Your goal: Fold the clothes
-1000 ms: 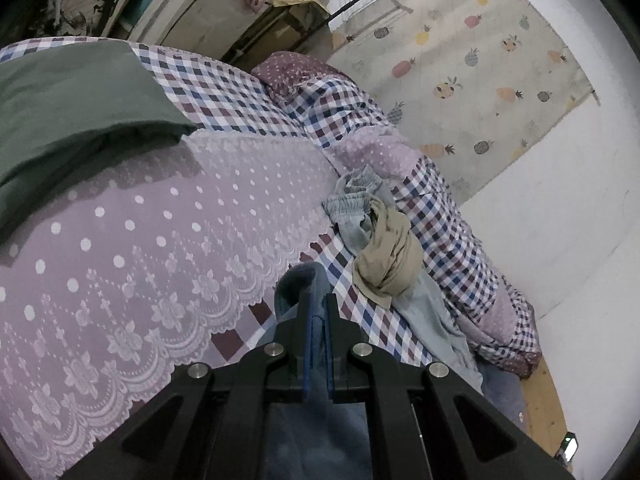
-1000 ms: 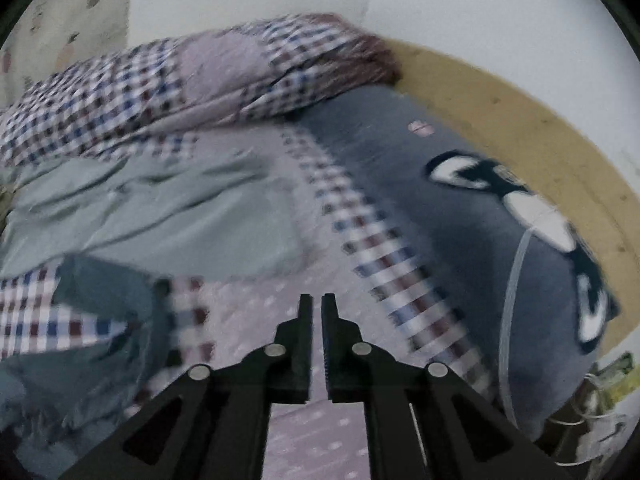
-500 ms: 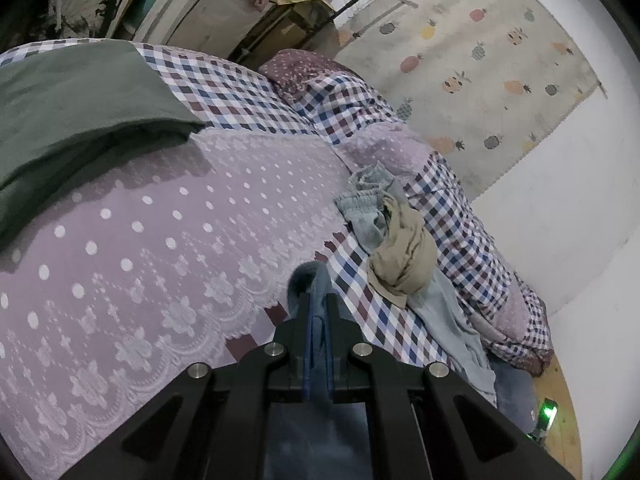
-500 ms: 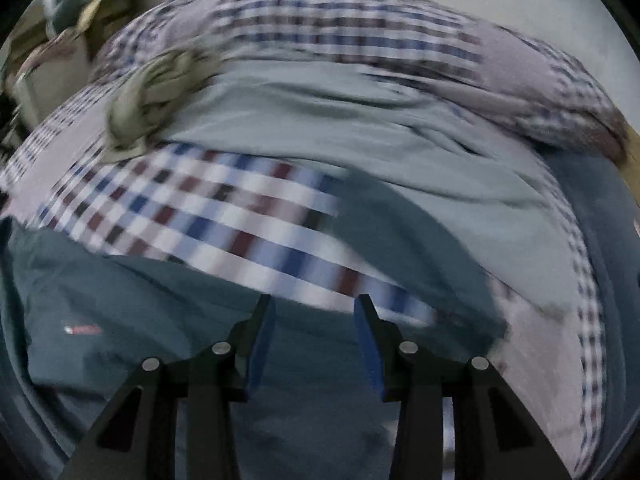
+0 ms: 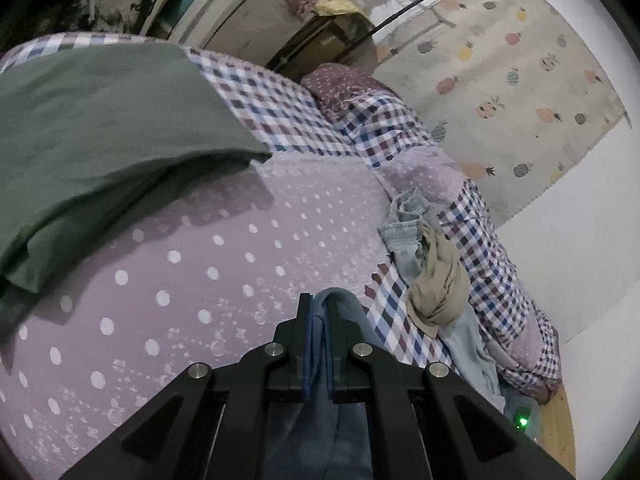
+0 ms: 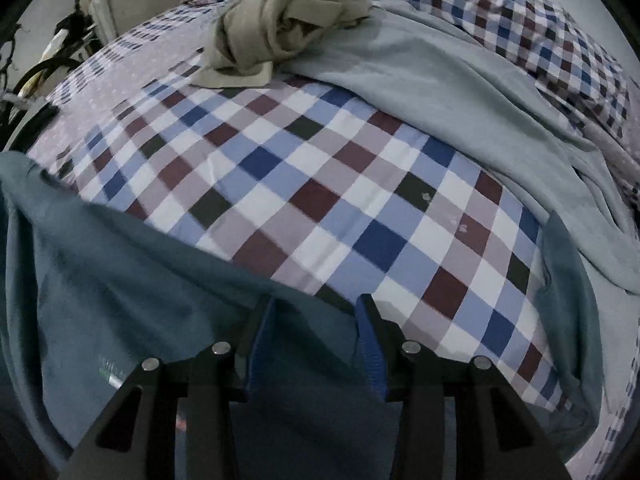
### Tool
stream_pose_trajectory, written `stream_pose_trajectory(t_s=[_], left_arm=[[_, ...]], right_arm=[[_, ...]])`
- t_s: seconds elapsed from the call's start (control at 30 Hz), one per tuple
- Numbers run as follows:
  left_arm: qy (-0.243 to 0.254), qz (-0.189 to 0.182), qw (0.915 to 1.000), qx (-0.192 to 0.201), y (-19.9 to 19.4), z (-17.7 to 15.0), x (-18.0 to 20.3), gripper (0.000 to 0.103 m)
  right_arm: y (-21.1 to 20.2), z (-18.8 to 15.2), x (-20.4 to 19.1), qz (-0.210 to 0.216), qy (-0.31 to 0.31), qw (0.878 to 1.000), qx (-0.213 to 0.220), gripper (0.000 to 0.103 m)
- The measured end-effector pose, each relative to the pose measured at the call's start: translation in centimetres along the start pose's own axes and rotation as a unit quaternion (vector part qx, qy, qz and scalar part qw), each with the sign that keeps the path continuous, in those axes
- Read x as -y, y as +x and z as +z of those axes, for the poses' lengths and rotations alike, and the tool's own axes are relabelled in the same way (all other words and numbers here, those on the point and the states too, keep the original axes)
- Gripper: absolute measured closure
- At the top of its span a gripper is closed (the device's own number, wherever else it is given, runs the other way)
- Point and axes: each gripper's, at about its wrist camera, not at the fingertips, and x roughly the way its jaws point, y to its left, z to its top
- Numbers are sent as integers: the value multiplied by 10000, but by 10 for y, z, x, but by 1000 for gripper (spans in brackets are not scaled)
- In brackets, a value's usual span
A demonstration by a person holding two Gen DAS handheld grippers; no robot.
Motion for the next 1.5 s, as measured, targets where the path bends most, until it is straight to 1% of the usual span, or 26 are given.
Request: stream_pose_trajectory(t_s=[0.07, 0.1, 0.23, 0.33, 0.43, 0.57, 0.6, 0.7, 0.9, 0.97, 1.1, 1.27, 1.33, 1.4, 1.5], left_arm=[[-27, 26, 10000, -68, 2, 0, -2, 100], [-13, 57, 9999, -92, 2, -1, -3, 100], [124, 110, 9996, -222, 3, -5, 1, 100], [263, 44, 9985, -470, 2, -13, 3, 100], [482, -62, 9966, -660, -3, -25, 9, 100], [786, -207, 9930, -859, -10, -40, 20, 100], [861, -243, 9918, -908, -12, -44, 22, 100], [1089, -357, 9880, -1032, -19, -57, 31, 100], [1477, -527, 9852, -687, -47, -48, 74, 100], [1605, -584, 9836, -571, -56, -46, 88, 100], [1860, -696, 9795, -340, -74, -40, 116, 100], [2168, -836, 9726, -49, -98, -32, 152, 100], [2163, -927, 9719, 100, -111, -14, 173, 100], [2250, -1060, 9681, 310, -131, 0, 195, 100], [2370, -1330, 9602, 650, -172, 17, 226, 100]], right_arm=[[-7, -9, -9, -117, -196, 9997, 43, 74], [-11, -15, -14, -221, -329, 9992, 68, 96], [-39, -45, -26, -362, -570, 9973, 287, 98], [-79, -78, -31, -529, -589, 9946, 669, 98], [-120, -114, -29, -724, -393, 9911, 1045, 98], [-182, -164, -25, -1101, 81, 9822, 1518, 98], [-195, -178, -26, -1145, 185, 9804, 1590, 98], [-220, -207, -32, -1511, 362, 9722, 1754, 98], [-255, -246, -50, -2251, 591, 9510, 2035, 98], [-276, -251, -51, -2305, 737, 9450, 2201, 98], [-315, -248, -56, -2380, 781, 9361, 2469, 98], [-363, -232, -53, -2247, 875, 9290, 2807, 98], [-378, -226, -54, -2202, 881, 9264, 2924, 98], [-400, -223, -59, -2254, 852, 9193, 3112, 98], [-442, -223, -68, -2369, 845, 9023, 3502, 98]])
